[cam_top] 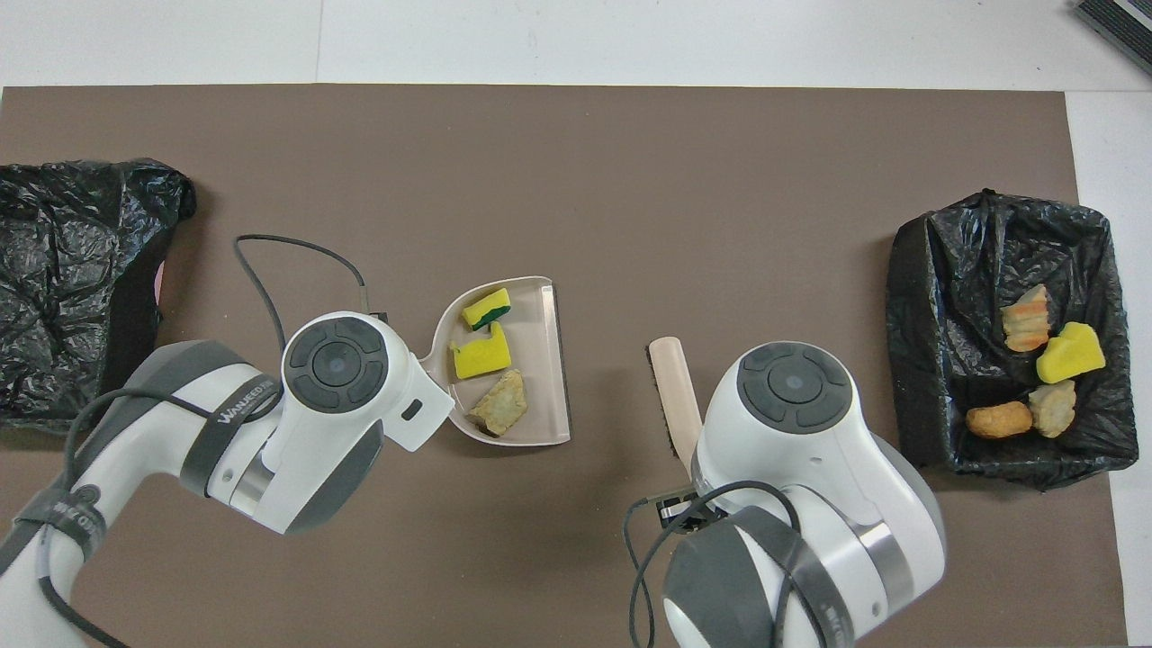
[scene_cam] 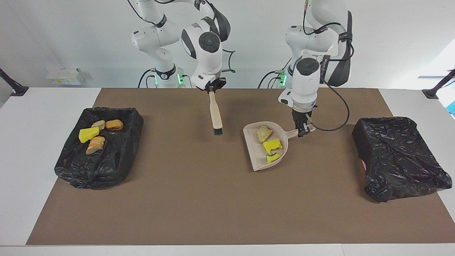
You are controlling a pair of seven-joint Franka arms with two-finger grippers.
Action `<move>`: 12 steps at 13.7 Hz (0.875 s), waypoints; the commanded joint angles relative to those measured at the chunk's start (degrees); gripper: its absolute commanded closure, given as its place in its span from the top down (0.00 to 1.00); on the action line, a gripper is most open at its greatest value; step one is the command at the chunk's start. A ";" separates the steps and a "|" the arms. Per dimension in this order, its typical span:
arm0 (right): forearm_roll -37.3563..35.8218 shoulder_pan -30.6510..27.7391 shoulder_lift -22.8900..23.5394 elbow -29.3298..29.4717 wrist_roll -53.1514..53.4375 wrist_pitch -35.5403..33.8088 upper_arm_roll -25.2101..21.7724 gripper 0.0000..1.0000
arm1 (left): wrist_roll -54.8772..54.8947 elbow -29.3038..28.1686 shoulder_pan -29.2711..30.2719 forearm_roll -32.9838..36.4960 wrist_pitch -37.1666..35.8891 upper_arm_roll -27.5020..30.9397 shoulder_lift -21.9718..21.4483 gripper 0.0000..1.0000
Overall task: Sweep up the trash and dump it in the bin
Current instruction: 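Carry the dustpan with the left gripper while the right gripper withdraws the brush, then tip the dustpan into the black bin beside the left arm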
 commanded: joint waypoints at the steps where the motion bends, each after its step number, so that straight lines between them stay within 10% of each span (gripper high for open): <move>1: 2.82 3.02 1.65 -0.32 4.53 4.21 0.09 0.00 | 5.82 0.44 5.24 0.33 0.18 -0.28 -3.12 0.00; 12: 5.20 15.51 16.34 7.59 16.94 13.98 0.18 0.00 | 28.84 10.80 27.64 -8.45 -2.36 0.15 -2.16 0.00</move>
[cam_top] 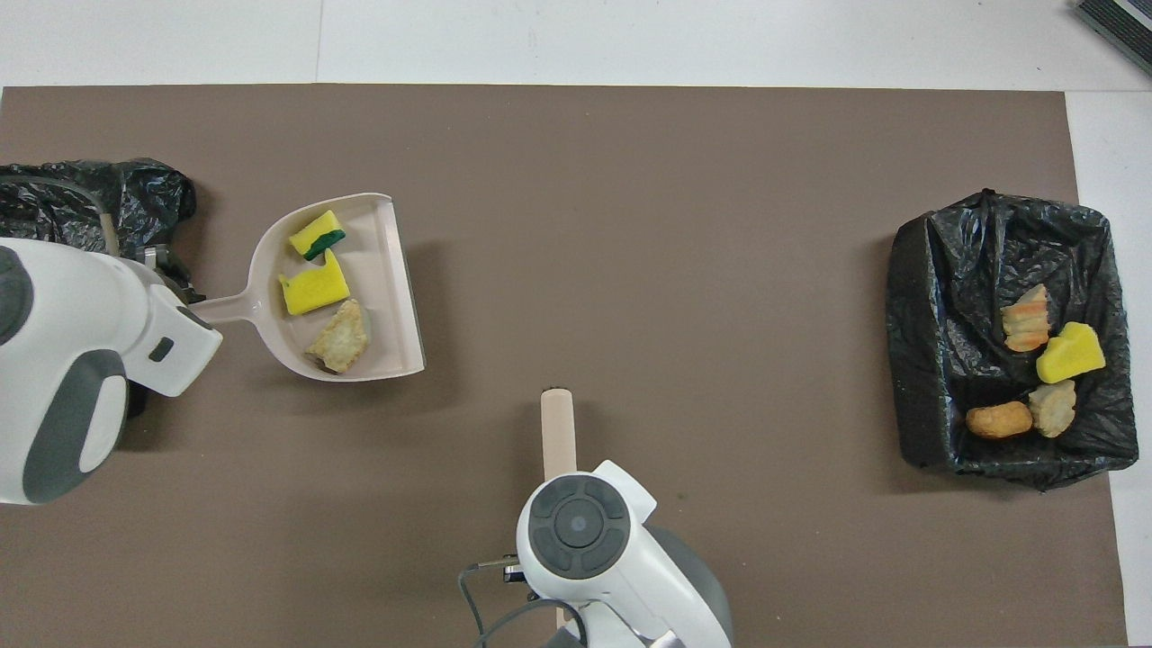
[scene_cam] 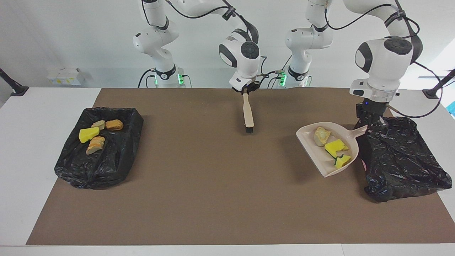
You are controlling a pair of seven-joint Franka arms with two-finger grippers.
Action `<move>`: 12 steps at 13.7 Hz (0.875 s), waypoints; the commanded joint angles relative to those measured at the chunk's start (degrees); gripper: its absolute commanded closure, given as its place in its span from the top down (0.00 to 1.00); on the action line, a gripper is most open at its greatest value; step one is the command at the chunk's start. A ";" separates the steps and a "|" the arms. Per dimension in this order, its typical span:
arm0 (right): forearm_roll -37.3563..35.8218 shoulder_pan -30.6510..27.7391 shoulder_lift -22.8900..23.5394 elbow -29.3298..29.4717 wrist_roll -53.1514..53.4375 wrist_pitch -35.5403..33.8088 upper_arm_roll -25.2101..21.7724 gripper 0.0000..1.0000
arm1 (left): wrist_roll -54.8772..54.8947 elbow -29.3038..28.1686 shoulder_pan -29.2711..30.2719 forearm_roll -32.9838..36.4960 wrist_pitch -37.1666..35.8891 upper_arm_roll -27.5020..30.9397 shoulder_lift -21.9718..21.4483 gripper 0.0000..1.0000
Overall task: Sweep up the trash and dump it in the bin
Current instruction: 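Tip the dustpan into the black bin beside the left arm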
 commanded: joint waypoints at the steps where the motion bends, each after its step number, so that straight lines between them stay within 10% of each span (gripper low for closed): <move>1: 0.78 0.22 0.20 0.48 0.82 0.28 -0.05 0.00 | 6.88 4.63 5.71 -3.59 -3.11 -0.61 1.58 0.00; 5: 0.78 1.71 0.46 0.03 1.88 0.19 -0.05 0.00 | 14.00 12.35 14.33 -4.91 -6.80 -0.61 5.44 0.00; 6: 0.78 1.45 0.55 0.12 2.05 0.01 -0.05 0.30 | 17.23 14.72 16.09 -4.91 -7.60 -0.61 6.75 0.00; 7: -0.18 1.45 0.55 0.47 1.97 -0.51 -0.05 0.99 | 19.88 16.57 17.67 -4.82 -7.61 -0.52 7.55 0.00; 12: -3.33 0.75 0.64 5.73 1.97 -5.59 -0.31 1.00 | 28.42 25.02 22.52 0.26 -7.43 -0.35 13.08 0.00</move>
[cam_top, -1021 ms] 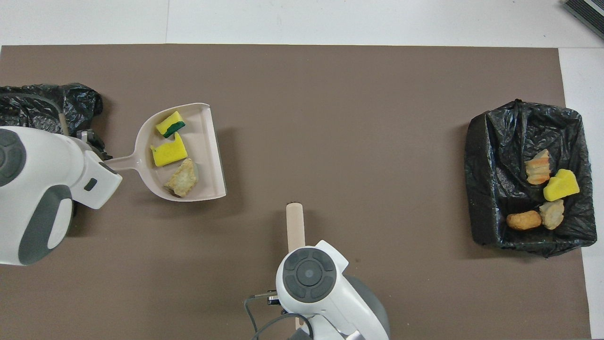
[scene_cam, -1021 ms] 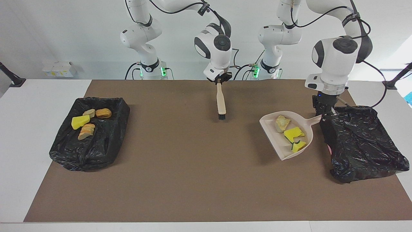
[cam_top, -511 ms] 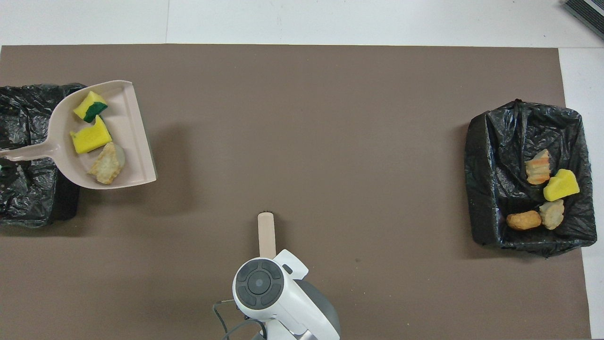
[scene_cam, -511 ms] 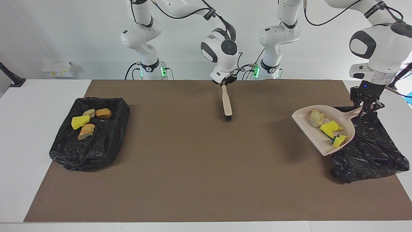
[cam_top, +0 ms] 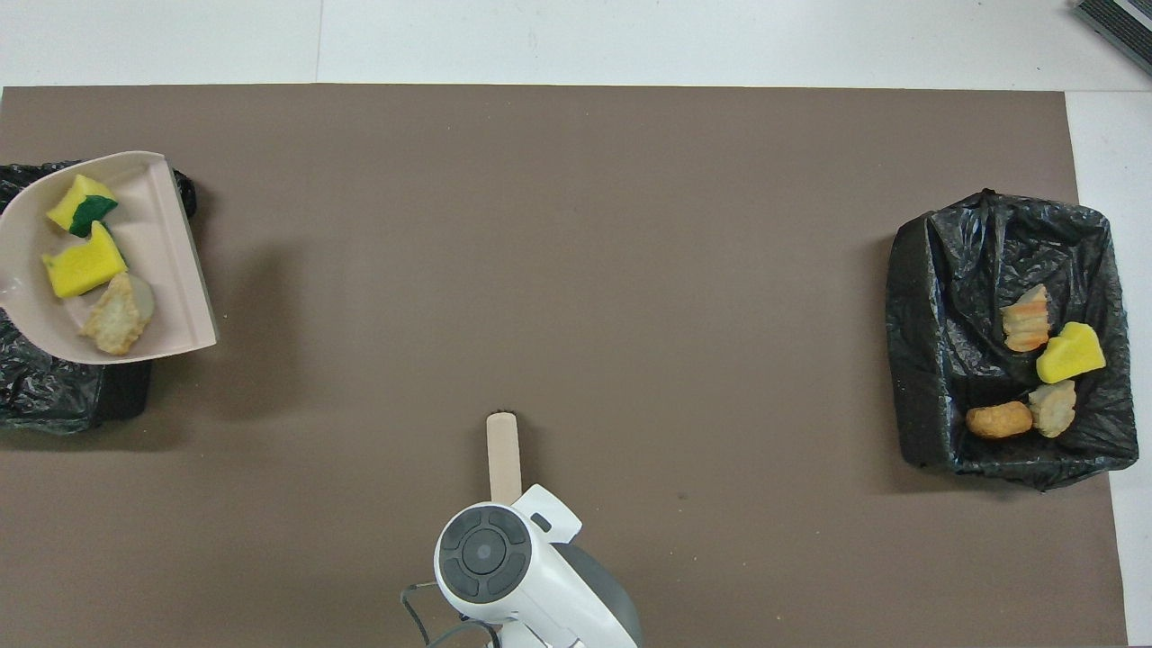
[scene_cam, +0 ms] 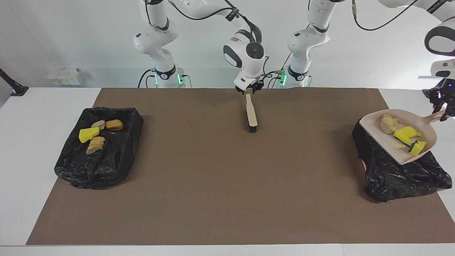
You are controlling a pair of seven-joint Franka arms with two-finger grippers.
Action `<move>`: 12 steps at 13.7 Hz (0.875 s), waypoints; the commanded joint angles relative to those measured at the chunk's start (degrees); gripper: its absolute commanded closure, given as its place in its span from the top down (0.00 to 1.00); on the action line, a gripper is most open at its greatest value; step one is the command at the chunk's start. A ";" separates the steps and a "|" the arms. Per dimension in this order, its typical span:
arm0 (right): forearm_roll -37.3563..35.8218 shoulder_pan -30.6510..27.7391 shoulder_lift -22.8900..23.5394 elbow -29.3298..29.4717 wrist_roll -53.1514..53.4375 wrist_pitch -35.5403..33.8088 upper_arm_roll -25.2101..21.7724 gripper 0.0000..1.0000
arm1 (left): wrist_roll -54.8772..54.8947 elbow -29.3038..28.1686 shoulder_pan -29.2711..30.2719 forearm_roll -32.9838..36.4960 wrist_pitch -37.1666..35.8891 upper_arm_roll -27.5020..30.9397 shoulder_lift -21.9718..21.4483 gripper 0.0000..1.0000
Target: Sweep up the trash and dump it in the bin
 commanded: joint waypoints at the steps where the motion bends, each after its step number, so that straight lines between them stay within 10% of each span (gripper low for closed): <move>1: -3.76 -1.25 0.08 4.42 1.26 -4.77 0.14 1.00 | 2.95 6.14 0.71 3.99 -1.53 -0.58 3.73 0.00; 12: -15.44 -21.28 -4.23 17.88 -21.41 -20.68 -0.47 1.00 | -1.07 4.65 -2.45 29.47 1.99 -0.67 4.08 0.00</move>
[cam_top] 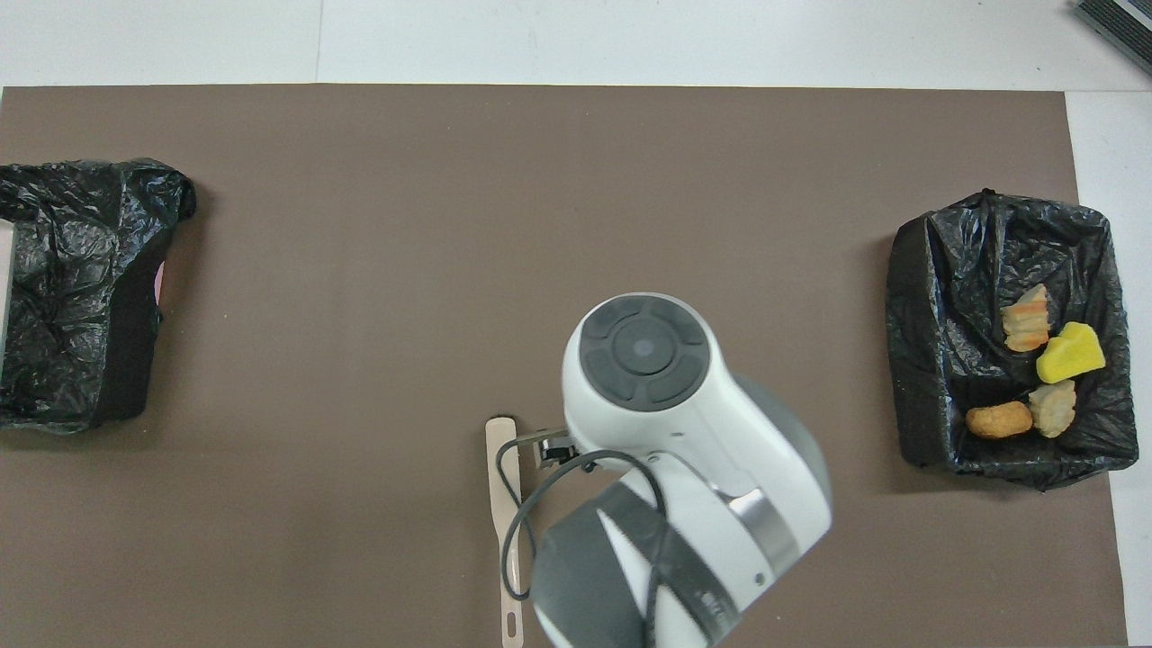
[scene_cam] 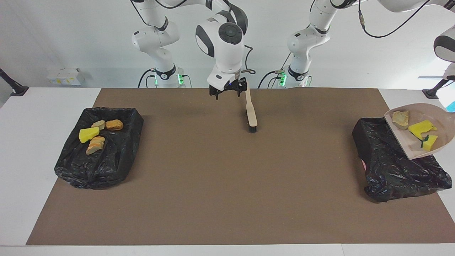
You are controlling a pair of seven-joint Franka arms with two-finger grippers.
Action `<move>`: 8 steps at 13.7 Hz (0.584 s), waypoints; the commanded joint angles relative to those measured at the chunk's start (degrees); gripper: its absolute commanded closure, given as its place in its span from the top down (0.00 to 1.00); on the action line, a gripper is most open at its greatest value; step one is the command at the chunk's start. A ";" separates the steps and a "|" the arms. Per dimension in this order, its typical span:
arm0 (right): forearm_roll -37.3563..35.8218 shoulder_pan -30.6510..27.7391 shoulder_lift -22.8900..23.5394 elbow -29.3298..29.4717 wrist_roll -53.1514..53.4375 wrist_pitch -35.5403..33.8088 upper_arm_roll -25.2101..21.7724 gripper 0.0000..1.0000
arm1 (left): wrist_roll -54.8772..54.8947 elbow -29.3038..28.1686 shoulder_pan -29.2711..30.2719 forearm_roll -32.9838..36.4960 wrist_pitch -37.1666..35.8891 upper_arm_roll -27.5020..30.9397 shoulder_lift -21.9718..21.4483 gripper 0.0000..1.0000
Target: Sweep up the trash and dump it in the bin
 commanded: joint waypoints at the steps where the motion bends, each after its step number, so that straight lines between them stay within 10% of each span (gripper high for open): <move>1: -5.92 -3.24 -0.05 1.20 -4.27 -0.74 0.55 1.00 | -3.49 -0.07 -2.40 6.30 0.86 0.48 -0.01 0.00; 8: -6.91 -21.07 -1.63 7.10 -27.11 -6.63 0.38 1.00 | -14.03 -4.81 -6.09 18.09 -1.85 0.48 -2.99 0.00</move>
